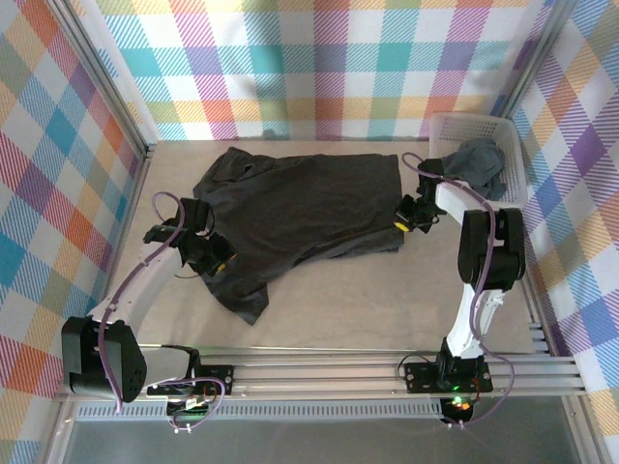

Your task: Fold and stack the t-shirts

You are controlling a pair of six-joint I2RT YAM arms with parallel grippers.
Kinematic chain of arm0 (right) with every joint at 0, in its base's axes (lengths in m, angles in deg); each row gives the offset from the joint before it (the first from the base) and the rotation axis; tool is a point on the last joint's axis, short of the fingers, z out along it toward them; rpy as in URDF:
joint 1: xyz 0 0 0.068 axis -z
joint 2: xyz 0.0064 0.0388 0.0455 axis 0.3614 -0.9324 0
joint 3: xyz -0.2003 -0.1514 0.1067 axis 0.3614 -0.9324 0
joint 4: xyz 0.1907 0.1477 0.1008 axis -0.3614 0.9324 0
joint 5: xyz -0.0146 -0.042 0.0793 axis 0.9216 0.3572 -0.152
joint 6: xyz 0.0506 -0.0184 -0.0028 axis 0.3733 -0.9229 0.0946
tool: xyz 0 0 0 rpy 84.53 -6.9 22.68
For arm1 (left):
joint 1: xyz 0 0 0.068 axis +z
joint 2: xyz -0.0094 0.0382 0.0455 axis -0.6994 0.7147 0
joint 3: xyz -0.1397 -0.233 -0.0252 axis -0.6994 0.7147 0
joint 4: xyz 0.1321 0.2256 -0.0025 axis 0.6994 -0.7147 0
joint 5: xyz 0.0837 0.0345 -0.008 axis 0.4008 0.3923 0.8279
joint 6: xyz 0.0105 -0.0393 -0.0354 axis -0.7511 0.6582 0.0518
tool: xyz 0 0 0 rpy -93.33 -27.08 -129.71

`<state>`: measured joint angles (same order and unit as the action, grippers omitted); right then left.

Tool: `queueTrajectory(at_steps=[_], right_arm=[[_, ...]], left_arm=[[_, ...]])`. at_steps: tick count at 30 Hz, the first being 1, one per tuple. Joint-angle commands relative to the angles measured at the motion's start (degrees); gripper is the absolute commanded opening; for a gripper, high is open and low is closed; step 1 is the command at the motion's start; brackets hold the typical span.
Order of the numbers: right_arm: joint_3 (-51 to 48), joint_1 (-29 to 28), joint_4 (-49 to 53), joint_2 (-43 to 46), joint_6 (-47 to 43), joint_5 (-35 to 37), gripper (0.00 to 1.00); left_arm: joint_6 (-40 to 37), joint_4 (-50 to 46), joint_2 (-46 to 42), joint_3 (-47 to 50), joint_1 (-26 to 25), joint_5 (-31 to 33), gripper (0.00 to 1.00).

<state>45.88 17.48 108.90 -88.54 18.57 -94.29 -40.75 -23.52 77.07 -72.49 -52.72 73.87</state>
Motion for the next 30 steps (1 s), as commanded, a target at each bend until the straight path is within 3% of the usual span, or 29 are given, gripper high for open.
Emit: queueTrajectory(at_steps=[1,2,6,9,14,17,21,26,30], right_arm=[[3.71,0.44,1.27,-2.13,1.30,1.01,0.00],[4.27,0.40,1.63,-2.67,1.35,0.95,0.01],[3.55,0.40,1.37,-1.88,1.21,1.47,0.26],[-1.14,0.52,0.13,3.90,1.47,4.69,0.33],[-12.06,1.22,-2.55,13.15,2.43,5.97,0.34],[-17.92,1.25,-8.98,15.25,2.07,0.59,0.32],[-17.64,1.84,-13.44,13.23,-0.65,-3.33,0.32],[-14.06,2.06,-11.57,8.94,-3.70,-6.50,0.32],[-15.02,2.08,-11.79,9.16,-3.14,-7.17,0.22]], left_arm=[[-0.53,-0.64,-0.61,-0.59,0.25,1.12,0.37],[-0.53,-0.55,-0.50,-0.60,0.25,1.24,0.37],[-0.43,-0.37,-0.31,-0.55,0.23,0.90,0.37],[-0.49,-0.79,-0.80,-0.98,0.20,1.05,0.37],[-0.13,-0.74,-1.82,-0.99,-0.11,1.13,0.37],[0.07,0.59,-1.73,-0.60,-0.58,0.35,0.37],[0.27,1.91,-1.48,-0.42,-1.07,-0.61,0.37],[0.26,1.74,-1.38,-0.84,-1.26,-1.12,0.37],[0.30,1.48,-2.05,-0.50,-1.34,-1.12,0.36]])
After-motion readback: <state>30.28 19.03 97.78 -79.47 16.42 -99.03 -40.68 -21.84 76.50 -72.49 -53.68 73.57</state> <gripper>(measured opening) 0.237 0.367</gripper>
